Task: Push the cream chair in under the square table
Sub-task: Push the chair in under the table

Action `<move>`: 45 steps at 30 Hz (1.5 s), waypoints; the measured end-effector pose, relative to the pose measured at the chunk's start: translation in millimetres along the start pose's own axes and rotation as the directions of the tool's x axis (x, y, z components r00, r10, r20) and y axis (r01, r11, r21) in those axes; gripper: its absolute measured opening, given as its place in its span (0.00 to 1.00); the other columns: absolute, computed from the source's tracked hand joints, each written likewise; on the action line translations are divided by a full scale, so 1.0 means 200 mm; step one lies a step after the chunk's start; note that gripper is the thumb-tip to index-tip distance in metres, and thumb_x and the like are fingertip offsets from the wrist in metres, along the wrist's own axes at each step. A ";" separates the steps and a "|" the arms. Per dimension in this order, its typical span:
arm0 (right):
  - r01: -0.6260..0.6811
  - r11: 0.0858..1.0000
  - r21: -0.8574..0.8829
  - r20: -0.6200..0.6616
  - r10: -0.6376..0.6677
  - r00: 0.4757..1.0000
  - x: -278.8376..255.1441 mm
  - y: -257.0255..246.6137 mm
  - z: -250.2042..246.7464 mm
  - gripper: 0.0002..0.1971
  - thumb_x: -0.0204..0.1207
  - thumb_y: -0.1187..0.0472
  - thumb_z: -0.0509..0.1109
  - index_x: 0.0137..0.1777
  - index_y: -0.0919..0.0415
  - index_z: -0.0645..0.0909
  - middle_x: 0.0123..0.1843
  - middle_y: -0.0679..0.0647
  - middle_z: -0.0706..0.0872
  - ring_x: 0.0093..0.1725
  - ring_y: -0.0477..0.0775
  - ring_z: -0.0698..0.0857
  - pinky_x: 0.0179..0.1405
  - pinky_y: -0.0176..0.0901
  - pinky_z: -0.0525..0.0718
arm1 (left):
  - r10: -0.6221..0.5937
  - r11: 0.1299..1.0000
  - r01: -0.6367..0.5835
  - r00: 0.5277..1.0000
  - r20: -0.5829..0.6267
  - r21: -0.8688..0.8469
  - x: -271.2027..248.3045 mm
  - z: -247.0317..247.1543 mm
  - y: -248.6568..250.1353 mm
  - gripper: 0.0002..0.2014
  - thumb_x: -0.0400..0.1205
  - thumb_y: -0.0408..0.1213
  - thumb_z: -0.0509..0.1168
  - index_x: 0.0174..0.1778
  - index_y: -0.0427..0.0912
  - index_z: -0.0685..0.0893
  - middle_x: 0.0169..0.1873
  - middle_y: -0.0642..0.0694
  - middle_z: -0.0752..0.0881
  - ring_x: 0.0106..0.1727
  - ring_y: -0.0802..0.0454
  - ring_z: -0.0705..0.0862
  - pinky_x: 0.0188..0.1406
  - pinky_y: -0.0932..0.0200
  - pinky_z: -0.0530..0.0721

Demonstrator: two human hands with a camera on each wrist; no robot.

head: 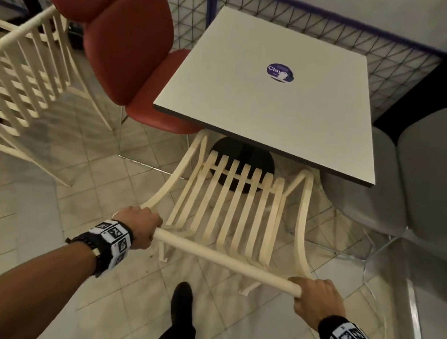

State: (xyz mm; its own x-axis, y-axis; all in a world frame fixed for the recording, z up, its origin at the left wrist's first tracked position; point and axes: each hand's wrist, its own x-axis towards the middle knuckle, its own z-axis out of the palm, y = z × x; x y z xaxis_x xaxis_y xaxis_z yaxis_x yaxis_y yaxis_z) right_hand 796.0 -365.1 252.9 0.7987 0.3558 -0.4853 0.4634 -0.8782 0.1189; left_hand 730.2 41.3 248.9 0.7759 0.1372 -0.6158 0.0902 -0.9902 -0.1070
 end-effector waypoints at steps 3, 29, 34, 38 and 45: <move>-0.024 1.000 -0.015 0.024 0.024 0.999 0.14 0.02 -0.07 0.18 0.75 0.56 0.63 0.63 0.38 0.77 0.51 0.50 0.89 0.52 0.55 0.84 0.58 0.43 0.77 | -0.004 1.000 0.004 1.000 -0.004 0.005 0.14 -0.08 -0.02 0.16 0.78 0.44 0.64 0.62 0.53 0.81 0.57 0.45 0.84 0.59 0.42 0.83 0.59 0.48 0.80; -0.223 0.969 0.105 0.113 0.212 0.971 0.58 0.15 -0.19 0.19 0.68 0.55 0.68 0.58 0.37 0.82 0.44 0.47 0.88 0.43 0.54 0.86 0.43 0.48 0.86 | -0.094 0.992 0.089 0.994 -0.047 -0.091 0.49 -0.24 0.02 0.17 0.73 0.55 0.67 0.56 0.56 0.85 0.50 0.50 0.87 0.53 0.45 0.85 0.56 0.47 0.80; -0.236 0.962 0.140 0.099 0.223 0.970 0.56 0.15 -0.19 0.16 0.66 0.52 0.70 0.54 0.41 0.85 0.42 0.48 0.87 0.43 0.55 0.85 0.44 0.51 0.88 | -0.111 0.986 0.104 0.993 -0.046 -0.131 0.44 -0.26 0.04 0.18 0.73 0.61 0.67 0.54 0.57 0.85 0.46 0.51 0.86 0.50 0.45 0.85 0.55 0.46 0.83; -0.200 0.971 0.132 0.135 0.182 0.974 0.45 0.15 -0.12 0.16 0.67 0.50 0.68 0.55 0.38 0.83 0.41 0.48 0.83 0.45 0.56 0.84 0.50 0.55 0.86 | -0.124 0.981 0.123 0.992 0.002 -0.148 0.31 -0.15 0.09 0.20 0.73 0.62 0.67 0.58 0.59 0.84 0.48 0.52 0.85 0.50 0.47 0.82 0.57 0.46 0.80; -0.157 0.985 0.069 0.087 0.150 0.985 0.30 0.15 0.00 0.20 0.69 0.49 0.68 0.63 0.37 0.79 0.46 0.49 0.85 0.46 0.55 0.85 0.52 0.53 0.84 | -0.164 0.976 0.169 0.985 0.047 -0.140 0.14 -0.04 0.14 0.20 0.74 0.56 0.66 0.63 0.62 0.82 0.55 0.51 0.86 0.57 0.46 0.84 0.61 0.46 0.82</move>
State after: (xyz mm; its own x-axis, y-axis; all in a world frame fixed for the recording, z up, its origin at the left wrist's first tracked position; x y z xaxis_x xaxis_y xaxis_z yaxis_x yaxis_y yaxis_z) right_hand 858.7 -369.5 227.5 0.8229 0.1905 -0.5352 0.3049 -0.9430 0.1331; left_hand 759.8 16.6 233.8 0.7204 0.2987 -0.6260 0.3063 -0.9467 -0.0993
